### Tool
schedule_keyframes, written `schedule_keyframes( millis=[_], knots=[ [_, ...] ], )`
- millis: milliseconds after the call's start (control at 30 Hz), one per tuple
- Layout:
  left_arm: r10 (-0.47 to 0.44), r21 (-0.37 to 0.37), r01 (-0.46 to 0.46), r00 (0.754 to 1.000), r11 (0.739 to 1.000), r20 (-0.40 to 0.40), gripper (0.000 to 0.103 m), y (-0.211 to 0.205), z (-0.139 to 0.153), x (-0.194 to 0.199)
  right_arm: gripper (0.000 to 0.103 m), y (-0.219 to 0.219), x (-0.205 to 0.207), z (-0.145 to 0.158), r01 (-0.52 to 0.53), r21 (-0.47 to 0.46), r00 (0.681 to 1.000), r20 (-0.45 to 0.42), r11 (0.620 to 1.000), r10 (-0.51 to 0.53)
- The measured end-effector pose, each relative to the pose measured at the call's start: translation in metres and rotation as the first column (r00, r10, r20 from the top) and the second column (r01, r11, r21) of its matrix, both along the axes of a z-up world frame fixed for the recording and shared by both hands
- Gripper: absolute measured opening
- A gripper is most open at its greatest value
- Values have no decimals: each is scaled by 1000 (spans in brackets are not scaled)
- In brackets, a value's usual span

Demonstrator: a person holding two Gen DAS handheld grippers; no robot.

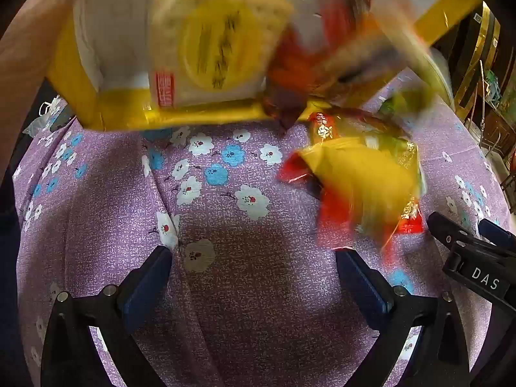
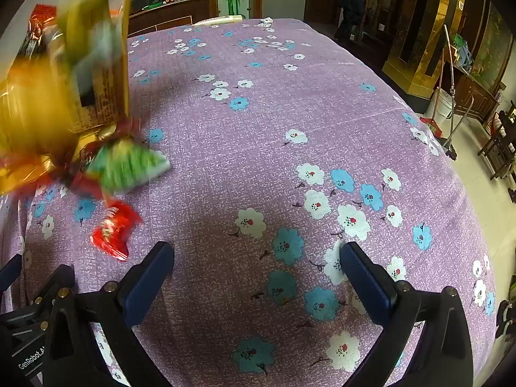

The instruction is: Organize snacks

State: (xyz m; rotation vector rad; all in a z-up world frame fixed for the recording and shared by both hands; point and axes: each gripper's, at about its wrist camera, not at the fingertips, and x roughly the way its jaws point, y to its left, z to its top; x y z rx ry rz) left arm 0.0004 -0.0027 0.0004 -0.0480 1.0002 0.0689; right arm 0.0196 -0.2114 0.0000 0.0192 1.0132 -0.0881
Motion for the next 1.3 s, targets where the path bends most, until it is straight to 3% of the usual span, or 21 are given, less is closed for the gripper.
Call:
schedule_keyframes(
  millis=[1300],
  knots=[
    [0,-1,0,1000,1000,0,103,-1,3,2,103,0,2,0,0,0,1000,3,1000,0]
  ],
)
